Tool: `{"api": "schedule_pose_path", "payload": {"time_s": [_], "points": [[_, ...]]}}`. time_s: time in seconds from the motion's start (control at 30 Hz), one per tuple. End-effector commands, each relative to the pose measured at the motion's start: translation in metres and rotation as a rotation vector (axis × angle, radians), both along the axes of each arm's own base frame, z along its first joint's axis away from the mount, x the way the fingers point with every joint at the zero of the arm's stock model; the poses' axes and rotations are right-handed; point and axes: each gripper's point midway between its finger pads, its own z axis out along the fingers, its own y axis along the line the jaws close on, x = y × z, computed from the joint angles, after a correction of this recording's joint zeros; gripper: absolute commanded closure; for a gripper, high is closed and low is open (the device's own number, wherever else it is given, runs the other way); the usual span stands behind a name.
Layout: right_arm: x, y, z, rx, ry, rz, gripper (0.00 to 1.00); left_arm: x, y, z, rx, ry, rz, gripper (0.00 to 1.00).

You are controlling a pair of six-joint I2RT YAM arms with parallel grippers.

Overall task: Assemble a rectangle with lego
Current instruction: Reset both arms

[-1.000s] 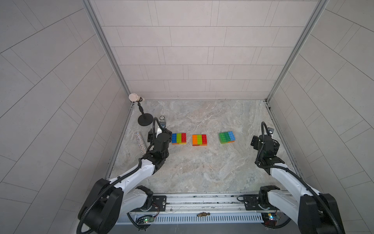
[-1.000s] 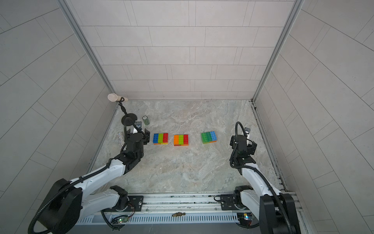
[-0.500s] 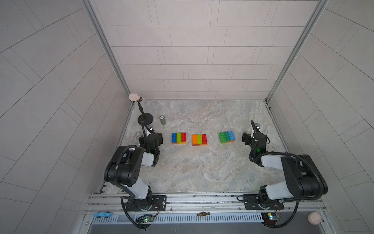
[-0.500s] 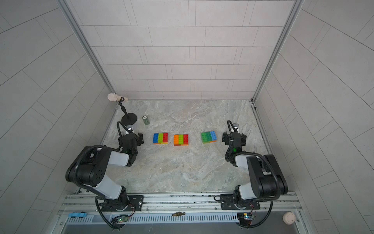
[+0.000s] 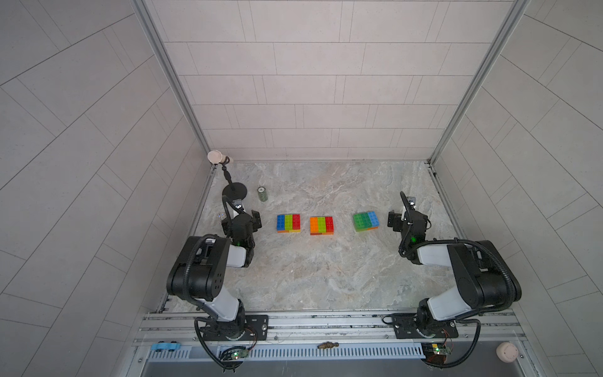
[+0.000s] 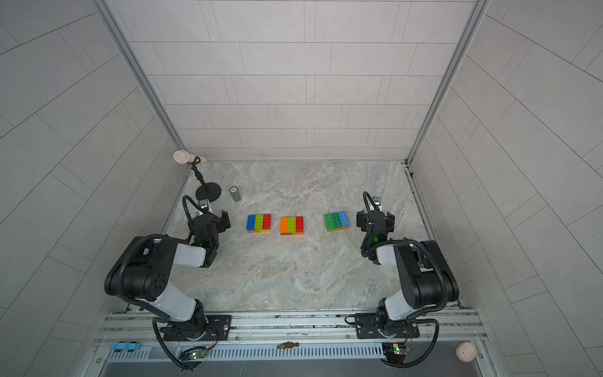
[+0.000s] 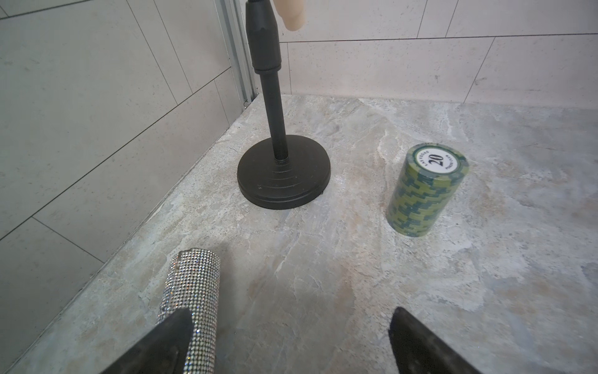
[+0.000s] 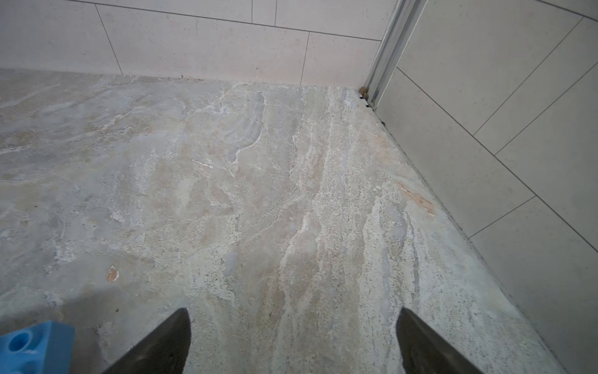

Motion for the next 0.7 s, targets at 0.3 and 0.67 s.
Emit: {"api": "schedule_pose_path", "payload": {"time_s": [0.3, 0.67], "points": [[-0.0022, 0.0027, 0.0056, -0.041, -0.008, -0.006, 0.00, 0.0032, -0.0018, 0.0110, -0.007, -0.040, -0.003, 0.01], [0.0005, 0.0007, 0.0042, -0.025, 0.005, -0.012, 0.00, 0.0032, -0.0023, 0.0109, -0.007, -0.039, -0.004, 0.00]]}}
